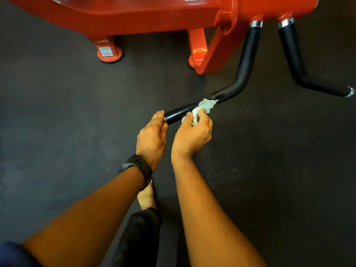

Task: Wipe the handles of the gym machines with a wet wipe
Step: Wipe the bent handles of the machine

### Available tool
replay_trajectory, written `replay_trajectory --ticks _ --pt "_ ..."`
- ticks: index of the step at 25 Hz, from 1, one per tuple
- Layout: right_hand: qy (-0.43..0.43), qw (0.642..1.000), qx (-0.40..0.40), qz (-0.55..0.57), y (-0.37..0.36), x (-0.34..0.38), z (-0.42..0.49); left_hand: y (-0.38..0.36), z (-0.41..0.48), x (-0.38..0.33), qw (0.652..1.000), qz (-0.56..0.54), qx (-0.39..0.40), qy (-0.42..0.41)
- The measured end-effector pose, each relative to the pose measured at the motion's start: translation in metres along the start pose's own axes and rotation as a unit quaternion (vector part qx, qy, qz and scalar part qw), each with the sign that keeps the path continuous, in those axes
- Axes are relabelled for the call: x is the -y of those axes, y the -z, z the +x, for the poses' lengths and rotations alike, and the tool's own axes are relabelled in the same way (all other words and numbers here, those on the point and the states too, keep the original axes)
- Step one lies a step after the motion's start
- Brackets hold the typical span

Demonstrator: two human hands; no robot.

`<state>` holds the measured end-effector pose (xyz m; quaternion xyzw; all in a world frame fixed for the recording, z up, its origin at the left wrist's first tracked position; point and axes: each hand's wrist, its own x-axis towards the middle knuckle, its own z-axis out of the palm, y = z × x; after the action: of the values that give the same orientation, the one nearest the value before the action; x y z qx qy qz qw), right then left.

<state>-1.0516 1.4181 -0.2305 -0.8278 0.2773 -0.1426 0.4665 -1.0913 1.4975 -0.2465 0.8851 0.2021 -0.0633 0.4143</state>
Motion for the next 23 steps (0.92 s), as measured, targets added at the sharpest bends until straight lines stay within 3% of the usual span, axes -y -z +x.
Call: replay_trajectory --ticks 3,6,10,14,20,23 --pt "-0.099 0.995 -0.001 0.019 -0.005 0.009 -0.001 0.002 0.002 0.002 1.0 0.001 0.008 0.004" --pt "-0.206 0.969 0.029 0.131 -0.006 0.013 0.006 -0.001 0.003 0.003 1.0 -0.002 0.011 0.016" --pt "-0.271 0.95 0.066 0.144 -0.016 0.009 -0.003 0.0 0.004 0.008 1.0 0.006 0.015 0.002" --pt "-0.415 0.882 0.101 0.199 -0.009 0.018 0.009 0.001 0.004 0.006 1.0 0.003 0.017 0.004" --pt "-0.429 0.864 0.087 0.248 -0.006 0.021 0.028 -0.001 0.004 0.007 1.0 -0.002 0.012 0.007" --pt "-0.396 0.877 0.046 0.267 -0.004 0.019 0.043 -0.004 -0.001 0.004 1.0 0.001 0.002 0.012"
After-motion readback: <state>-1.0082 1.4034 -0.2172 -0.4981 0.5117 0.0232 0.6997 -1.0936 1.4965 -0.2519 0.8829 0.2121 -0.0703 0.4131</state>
